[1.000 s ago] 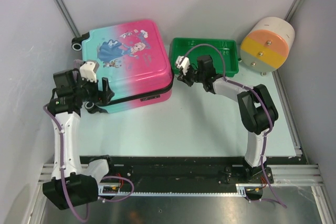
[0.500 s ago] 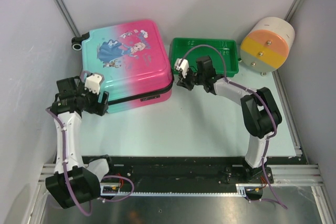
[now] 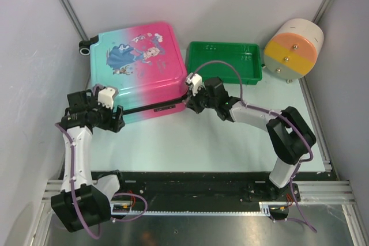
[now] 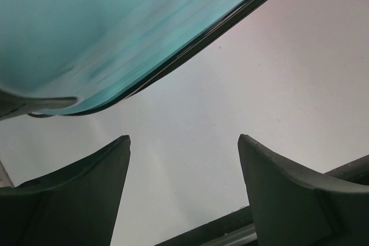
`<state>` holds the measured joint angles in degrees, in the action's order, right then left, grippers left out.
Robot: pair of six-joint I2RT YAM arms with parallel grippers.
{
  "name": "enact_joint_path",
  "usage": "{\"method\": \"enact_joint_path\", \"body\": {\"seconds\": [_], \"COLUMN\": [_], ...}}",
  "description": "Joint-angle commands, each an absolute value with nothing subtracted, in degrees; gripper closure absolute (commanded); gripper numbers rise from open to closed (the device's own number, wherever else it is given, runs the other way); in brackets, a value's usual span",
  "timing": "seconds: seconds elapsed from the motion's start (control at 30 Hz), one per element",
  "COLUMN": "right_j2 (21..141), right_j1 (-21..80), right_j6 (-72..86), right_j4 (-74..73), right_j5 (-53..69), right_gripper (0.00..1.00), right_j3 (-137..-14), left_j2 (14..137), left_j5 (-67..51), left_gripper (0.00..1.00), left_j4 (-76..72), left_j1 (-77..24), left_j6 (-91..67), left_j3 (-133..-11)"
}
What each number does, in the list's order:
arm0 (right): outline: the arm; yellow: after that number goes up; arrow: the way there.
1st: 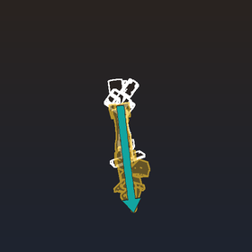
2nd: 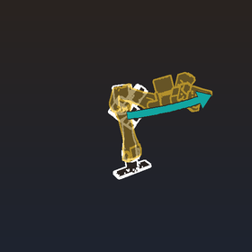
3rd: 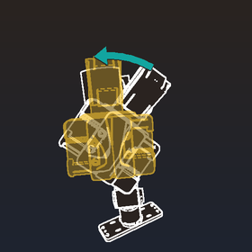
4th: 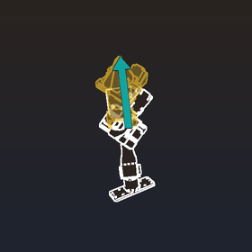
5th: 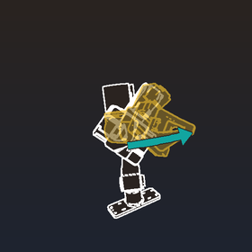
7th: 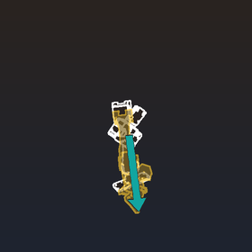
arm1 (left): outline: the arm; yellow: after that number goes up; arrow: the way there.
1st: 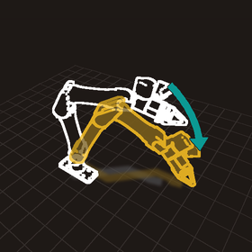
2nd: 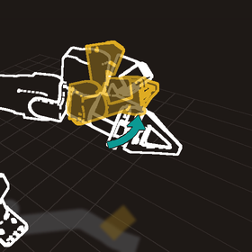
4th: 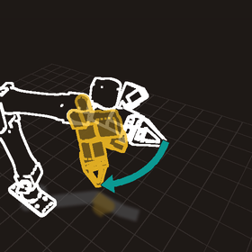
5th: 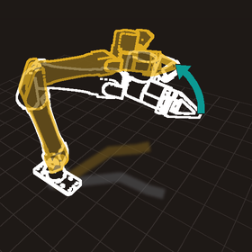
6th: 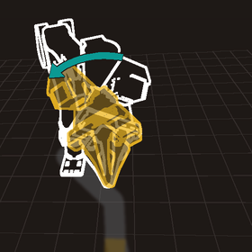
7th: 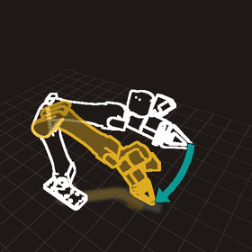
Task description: Open, take out, and arrange the luggage
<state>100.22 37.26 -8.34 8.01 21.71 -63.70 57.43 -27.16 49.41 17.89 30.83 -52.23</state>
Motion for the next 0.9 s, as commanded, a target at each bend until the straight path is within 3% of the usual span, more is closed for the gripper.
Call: {"method": "enact_joint_path", "body": {"seconds": [0.0, 0.3, 0.43, 0.63, 0.87], "right_j2": [97.2, 98.2, 99.5, 100.9, 101.8], "right_j1": [44.7, 52.3, 51.6, 48.1, 47.8], "right_j6": [11.1, 16.6, 15.4, 13.3, 12.3], "right_j4": [14.6, 23.7, 23.4, 23.9, 27.2], "right_j5": [18.0, 9.7, 6.6, 5.5, 6.7], "right_gripper": [1.0, 1.0, 1.0, 1.0, 1.0], "right_j3": [-60.8, -60.9, -61.0, -61.0, -61.1], "left_j2": [56.8, 50.3, 50.2, 63.4, 76.6], "left_j5": [-31.3, -34.3, -31.7, -33.4, -22.9], "left_gripper": [0.2, 0.2, 0.12, 0.08, 0.14], "left_j4": [47.8, 41.9, 41.6, 42.3, 40.4], "left_j1": [15.8, 13.2, 15.6, 29.3, 32.3], "left_j6": [28.2, 23.1, 20.7, 19.6, 15.8], "left_j3": [-51.9, -50.9, -58.7, -75.7, -85.4]}}
